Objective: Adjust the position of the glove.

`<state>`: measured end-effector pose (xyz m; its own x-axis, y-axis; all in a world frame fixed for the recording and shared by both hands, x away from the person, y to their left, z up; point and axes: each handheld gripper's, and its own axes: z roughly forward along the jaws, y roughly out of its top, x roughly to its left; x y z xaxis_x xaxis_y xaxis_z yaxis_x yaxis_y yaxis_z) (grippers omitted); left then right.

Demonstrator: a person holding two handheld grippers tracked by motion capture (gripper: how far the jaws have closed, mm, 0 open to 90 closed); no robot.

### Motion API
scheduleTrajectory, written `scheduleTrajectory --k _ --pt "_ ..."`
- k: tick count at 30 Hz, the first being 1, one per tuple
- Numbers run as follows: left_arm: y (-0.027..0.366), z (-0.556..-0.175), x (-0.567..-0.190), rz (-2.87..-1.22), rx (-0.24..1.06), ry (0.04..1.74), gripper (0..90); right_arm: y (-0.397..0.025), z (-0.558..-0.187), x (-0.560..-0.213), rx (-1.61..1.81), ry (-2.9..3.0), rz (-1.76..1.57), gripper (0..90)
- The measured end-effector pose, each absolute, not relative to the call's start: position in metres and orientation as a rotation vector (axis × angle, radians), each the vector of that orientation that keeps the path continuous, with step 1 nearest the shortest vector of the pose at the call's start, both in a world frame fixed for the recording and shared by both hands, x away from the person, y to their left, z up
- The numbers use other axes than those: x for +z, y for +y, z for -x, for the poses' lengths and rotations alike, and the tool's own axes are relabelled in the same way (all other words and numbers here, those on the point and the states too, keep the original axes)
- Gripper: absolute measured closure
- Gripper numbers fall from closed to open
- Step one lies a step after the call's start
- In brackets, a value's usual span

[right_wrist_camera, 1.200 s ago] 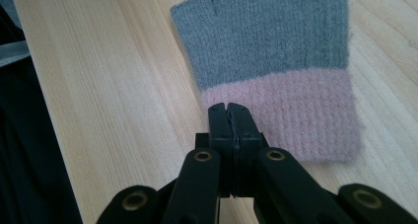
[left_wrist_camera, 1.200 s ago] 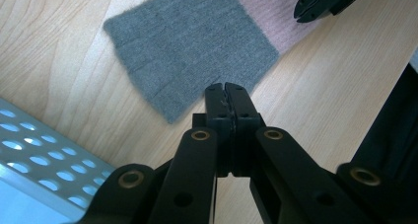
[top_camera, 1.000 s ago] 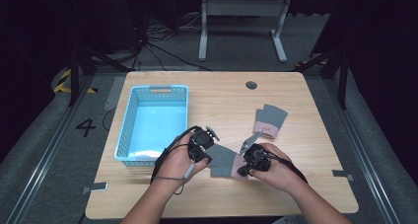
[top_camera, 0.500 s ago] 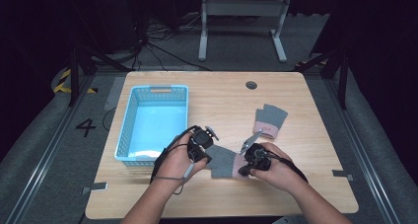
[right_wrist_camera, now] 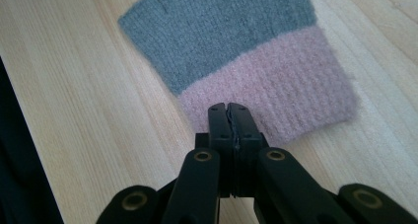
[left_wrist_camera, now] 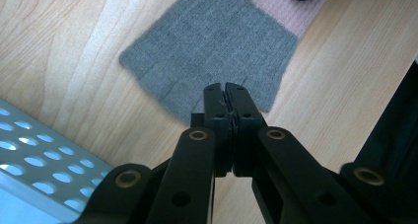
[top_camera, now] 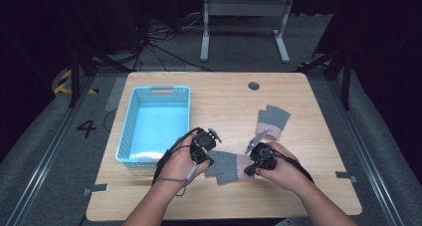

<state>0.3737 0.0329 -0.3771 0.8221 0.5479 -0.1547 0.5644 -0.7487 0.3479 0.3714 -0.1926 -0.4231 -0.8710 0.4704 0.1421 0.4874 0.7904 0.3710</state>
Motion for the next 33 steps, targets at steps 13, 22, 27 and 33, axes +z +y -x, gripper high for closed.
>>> scheduleTrajectory --k 13,22,27,33 --pt "0.032 -0.375 -0.374 -2.612 -0.051 0.825 88.1 -0.195 -0.368 -0.411 -0.776 -2.944 0.811 90.0" --pt "0.038 -0.377 -0.368 -2.588 -0.040 0.834 88.1 -0.215 -0.374 -0.399 -0.884 -2.947 0.917 90.0" --pt "0.042 -0.378 -0.365 -2.569 -0.029 0.840 88.1 -0.229 -0.377 -0.393 -0.934 -2.940 0.994 90.0" --pt "0.043 -0.378 -0.363 -2.554 -0.029 0.847 88.1 -0.242 -0.376 -0.384 -0.987 -2.931 1.056 90.0"
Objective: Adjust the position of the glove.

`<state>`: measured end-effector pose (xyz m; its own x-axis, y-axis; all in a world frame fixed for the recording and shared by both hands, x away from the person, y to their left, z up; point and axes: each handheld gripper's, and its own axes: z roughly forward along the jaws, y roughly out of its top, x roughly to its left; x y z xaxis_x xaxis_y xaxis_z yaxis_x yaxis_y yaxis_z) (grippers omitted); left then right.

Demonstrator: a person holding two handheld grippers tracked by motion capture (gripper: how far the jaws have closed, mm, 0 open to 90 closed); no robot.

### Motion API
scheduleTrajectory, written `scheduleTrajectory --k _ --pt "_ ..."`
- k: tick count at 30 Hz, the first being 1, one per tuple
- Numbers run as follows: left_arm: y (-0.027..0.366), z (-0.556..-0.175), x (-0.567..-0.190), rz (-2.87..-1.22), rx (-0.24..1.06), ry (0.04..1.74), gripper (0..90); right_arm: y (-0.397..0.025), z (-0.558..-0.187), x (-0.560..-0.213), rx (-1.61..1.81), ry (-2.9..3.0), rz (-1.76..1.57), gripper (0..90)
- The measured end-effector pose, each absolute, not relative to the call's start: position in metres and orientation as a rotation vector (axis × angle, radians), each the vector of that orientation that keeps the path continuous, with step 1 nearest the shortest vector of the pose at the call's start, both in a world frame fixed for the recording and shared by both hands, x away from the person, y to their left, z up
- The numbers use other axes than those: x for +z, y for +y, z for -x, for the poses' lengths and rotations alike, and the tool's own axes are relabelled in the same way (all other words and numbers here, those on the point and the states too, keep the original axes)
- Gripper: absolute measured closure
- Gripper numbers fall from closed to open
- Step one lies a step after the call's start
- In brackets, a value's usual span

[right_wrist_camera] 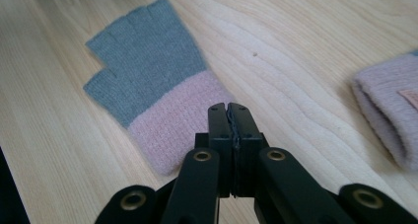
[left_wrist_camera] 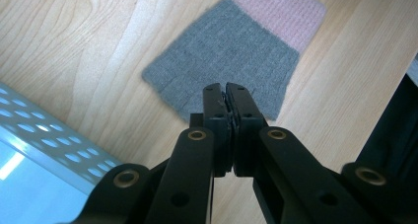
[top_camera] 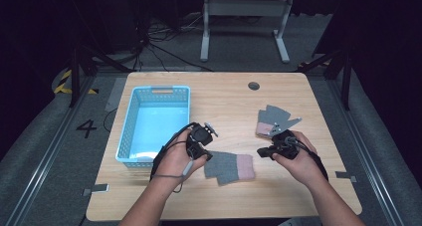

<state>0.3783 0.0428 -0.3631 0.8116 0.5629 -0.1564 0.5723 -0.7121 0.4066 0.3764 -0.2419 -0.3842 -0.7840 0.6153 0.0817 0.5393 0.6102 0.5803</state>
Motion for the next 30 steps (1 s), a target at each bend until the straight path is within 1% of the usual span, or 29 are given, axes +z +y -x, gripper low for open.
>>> scheduleTrajectory --k 18,23,30 --pt "0.046 -0.377 -0.362 -2.541 -0.031 0.855 87.5 -0.248 -0.382 -0.384 0.907 2.689 -1.012 89.9" --pt "0.046 -0.380 -0.369 -2.556 -0.045 0.868 87.8 -0.238 -0.381 -0.391 0.900 2.708 -0.979 90.0" --pt "0.038 -0.384 -0.387 -2.624 -0.072 0.875 90.0 -0.216 -0.381 -0.405 0.883 2.764 -0.922 90.0"
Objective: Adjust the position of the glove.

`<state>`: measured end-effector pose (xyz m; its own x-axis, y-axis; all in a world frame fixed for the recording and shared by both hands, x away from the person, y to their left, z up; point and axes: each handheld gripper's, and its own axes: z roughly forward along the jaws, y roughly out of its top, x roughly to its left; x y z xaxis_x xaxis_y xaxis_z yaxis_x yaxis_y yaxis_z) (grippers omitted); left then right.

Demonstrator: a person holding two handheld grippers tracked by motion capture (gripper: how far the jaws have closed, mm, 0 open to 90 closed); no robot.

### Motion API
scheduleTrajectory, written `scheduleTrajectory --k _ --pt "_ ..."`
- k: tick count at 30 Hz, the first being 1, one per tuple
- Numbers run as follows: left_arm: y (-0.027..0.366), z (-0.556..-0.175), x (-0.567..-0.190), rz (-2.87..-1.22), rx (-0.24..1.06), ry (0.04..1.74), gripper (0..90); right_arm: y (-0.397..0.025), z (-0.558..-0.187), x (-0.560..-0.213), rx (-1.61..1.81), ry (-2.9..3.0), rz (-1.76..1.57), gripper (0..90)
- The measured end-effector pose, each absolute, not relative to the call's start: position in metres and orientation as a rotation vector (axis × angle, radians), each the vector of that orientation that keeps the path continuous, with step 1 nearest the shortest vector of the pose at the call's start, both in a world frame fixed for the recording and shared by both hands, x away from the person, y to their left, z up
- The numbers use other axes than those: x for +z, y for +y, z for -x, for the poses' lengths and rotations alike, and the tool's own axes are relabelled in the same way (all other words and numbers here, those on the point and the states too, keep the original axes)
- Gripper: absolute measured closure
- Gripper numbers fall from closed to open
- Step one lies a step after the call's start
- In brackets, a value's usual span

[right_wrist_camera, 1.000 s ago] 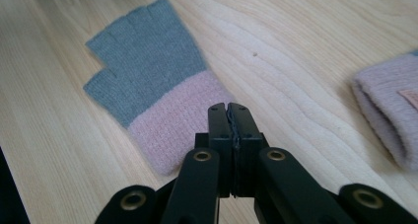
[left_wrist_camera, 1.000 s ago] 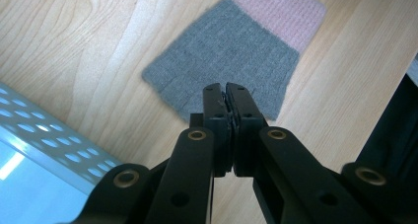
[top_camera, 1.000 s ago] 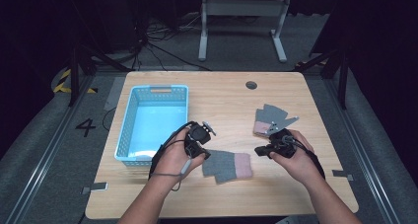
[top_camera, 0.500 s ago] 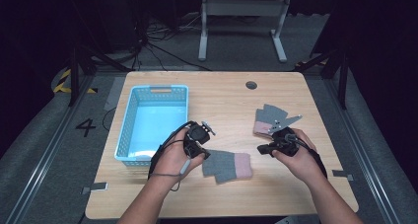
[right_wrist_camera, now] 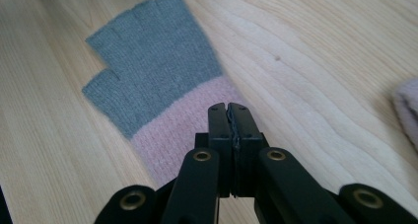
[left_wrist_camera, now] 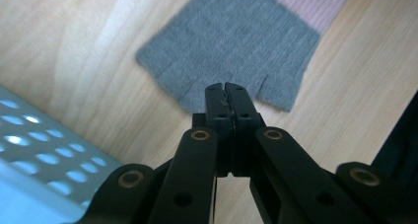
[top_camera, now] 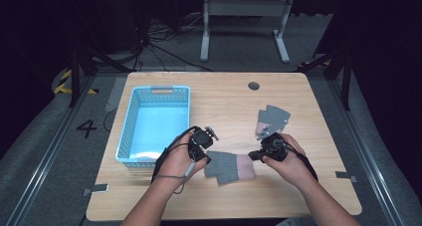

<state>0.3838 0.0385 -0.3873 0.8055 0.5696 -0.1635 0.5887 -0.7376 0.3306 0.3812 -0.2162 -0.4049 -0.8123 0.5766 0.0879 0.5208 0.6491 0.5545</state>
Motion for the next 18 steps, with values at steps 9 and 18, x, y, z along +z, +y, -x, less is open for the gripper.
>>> scheduleTrajectory --k 9,18 --pt "0.036 -0.387 -0.404 -2.650 -0.080 0.918 90.0 -0.205 -0.382 -0.414 0.853 2.809 -0.890 90.0" --pt "0.021 -0.390 -0.425 -2.719 -0.098 0.920 90.0 -0.197 -0.381 -0.426 0.796 2.852 -0.892 90.0"
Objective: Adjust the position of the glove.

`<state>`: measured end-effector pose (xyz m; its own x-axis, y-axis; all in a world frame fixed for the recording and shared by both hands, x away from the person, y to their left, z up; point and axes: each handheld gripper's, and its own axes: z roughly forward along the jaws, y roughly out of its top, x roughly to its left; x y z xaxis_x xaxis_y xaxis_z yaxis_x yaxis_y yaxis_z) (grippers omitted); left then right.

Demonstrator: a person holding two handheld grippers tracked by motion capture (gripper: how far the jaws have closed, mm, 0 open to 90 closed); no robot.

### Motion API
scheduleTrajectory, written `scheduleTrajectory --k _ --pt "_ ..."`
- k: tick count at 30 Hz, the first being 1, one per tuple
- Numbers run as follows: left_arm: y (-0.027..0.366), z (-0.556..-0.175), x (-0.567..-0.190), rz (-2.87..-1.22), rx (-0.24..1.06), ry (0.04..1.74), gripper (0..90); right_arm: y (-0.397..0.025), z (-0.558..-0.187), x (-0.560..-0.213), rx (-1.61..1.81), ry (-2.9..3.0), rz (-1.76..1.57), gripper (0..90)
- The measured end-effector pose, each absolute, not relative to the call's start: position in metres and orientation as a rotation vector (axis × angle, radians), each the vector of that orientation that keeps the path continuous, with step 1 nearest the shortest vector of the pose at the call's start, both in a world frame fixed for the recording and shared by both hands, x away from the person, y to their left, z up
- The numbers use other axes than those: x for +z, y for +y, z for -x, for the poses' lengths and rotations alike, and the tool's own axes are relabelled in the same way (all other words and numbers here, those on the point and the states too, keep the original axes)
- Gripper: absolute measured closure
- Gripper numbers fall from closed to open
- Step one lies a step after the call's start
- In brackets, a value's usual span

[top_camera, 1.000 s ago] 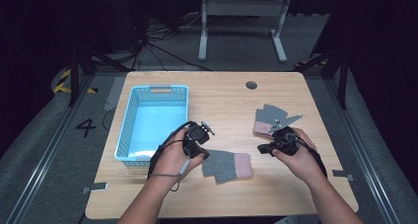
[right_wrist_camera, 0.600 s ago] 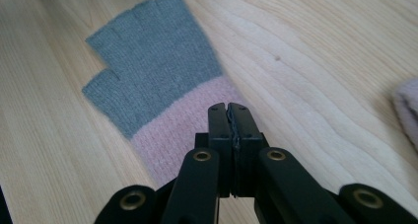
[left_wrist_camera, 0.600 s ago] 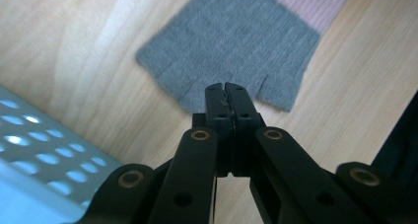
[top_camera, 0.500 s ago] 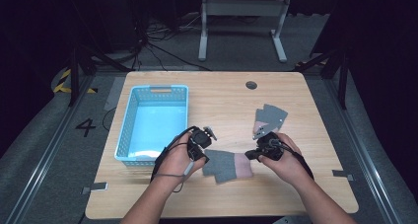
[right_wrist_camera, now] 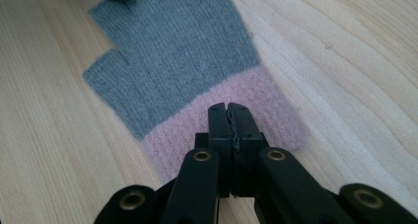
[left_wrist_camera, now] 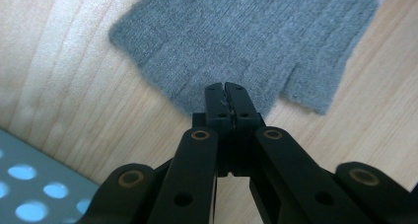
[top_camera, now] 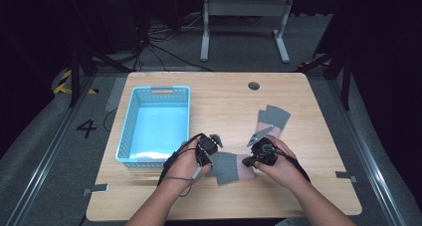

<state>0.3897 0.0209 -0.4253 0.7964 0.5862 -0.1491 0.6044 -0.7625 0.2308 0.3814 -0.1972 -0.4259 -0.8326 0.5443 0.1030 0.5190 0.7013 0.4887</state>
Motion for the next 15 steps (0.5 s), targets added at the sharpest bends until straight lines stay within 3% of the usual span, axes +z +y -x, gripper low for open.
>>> scheduleTrajectory --k 15 --pt "0.000 -0.390 -0.429 -2.728 -0.083 0.860 90.0 -0.215 -0.382 -0.427 0.763 2.836 -0.965 90.0"
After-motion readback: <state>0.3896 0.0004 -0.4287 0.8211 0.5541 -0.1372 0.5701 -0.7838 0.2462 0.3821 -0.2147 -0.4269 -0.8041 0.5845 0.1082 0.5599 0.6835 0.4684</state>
